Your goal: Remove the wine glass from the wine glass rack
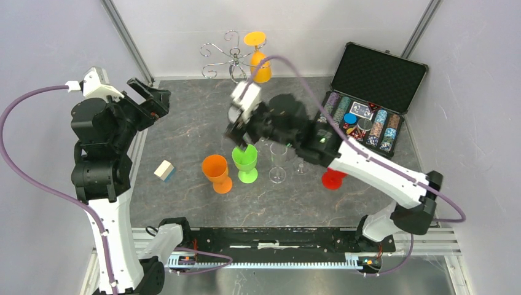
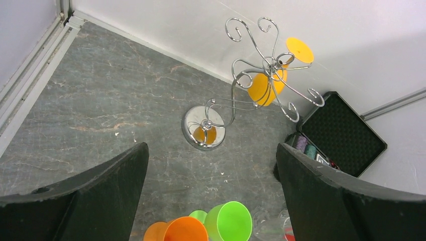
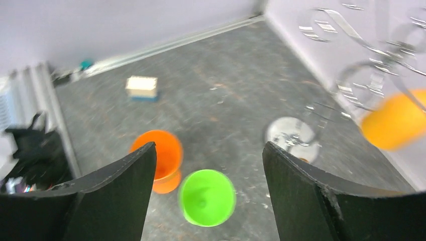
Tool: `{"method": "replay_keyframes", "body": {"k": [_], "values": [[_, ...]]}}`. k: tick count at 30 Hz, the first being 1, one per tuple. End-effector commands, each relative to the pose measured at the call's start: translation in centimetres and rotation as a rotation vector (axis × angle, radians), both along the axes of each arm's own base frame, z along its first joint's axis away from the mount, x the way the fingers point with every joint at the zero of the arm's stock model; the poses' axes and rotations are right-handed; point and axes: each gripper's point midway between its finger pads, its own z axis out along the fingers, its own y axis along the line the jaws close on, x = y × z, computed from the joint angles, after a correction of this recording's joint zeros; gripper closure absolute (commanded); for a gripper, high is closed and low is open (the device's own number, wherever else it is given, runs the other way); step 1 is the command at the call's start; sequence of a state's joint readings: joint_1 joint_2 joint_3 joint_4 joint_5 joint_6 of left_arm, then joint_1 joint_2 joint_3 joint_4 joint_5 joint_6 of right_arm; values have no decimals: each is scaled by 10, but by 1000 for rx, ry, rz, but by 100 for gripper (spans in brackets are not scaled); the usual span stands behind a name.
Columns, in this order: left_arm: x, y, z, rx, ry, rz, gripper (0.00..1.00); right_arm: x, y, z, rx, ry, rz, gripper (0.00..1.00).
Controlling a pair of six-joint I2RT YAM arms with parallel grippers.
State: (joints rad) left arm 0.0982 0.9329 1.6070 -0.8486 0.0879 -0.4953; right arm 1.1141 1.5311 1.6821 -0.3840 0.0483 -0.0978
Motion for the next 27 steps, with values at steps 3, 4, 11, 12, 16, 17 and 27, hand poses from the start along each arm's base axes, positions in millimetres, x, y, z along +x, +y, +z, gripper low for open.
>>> {"method": "replay_keyframes", "body": {"k": [3, 4, 11, 12, 16, 17, 27], "values": [[3, -7, 9, 20, -53, -50, 0, 87, -86, 70, 390, 54, -300, 17], [4, -8, 9, 18, -55, -56, 0, 97, -98, 73, 429, 70, -334, 17], [7, -18, 6, 2, -58, -110, 0, 180, -155, 69, 621, 257, -413, 24], [8, -19, 5, 0, -58, -119, 0, 193, -156, 62, 636, 299, -413, 27], [12, -23, 1, -7, -52, -142, 0, 237, -155, 61, 703, 360, -390, 35], [13, -23, 1, -8, -48, -145, 0, 247, -153, 57, 719, 387, -386, 36], [23, -32, -7, -38, -37, -197, 0, 294, -131, 72, 988, 527, -296, 57]]}}
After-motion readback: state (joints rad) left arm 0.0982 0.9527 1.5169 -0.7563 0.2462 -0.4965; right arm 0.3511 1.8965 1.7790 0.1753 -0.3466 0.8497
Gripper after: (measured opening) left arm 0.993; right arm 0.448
